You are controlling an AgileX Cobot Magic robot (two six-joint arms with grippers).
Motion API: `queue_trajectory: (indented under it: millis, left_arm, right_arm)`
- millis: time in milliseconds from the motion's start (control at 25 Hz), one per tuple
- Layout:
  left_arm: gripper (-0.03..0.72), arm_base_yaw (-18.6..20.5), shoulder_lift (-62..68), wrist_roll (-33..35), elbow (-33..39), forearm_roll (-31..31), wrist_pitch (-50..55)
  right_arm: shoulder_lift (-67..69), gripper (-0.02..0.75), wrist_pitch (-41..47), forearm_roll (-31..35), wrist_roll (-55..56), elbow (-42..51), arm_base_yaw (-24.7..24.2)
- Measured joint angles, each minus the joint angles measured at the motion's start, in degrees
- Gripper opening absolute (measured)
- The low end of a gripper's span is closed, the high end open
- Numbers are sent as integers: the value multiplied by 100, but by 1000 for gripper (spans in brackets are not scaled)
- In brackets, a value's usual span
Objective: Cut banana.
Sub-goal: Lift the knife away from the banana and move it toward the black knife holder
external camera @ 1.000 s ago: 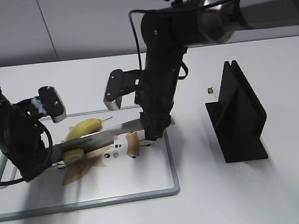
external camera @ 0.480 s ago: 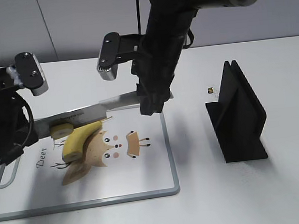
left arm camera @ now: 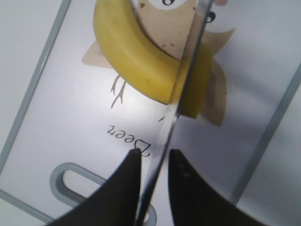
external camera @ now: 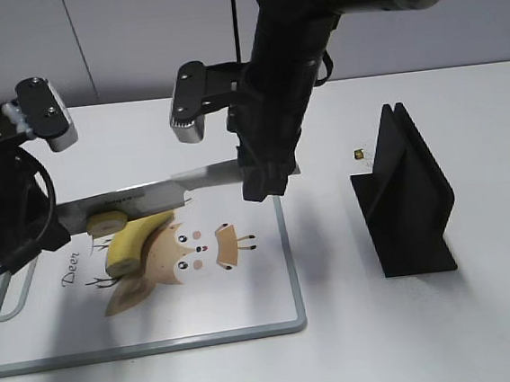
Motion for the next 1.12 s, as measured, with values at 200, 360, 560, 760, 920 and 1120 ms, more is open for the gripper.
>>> queue_trajectory:
  millis: [200,360,560,760,920,1120]
  left_arm:
    - [612,0,-144,-15,0,-109,-7]
    - [633,0,-486,-22,0,-102,-38]
    - [633,0,-1151,-22,0,61,-170]
    - [633,37,-1806,-80,0,177,-309]
    - [627,318,-2317,-591,0,191,-325]
    - [622,713,-2940,-1385,0,280,-268]
  right_arm:
    - [0,202,14,5,-11,0,0]
    - [0,188,24,5,-11,0,0]
    - [0,160,6,-128,99,0,-18]
    - [0,160,111,-144,118,-6,-18]
    - [-133,160,235,-126,129,-6,-18]
    - [-642,160,521,-37,219,1,-18]
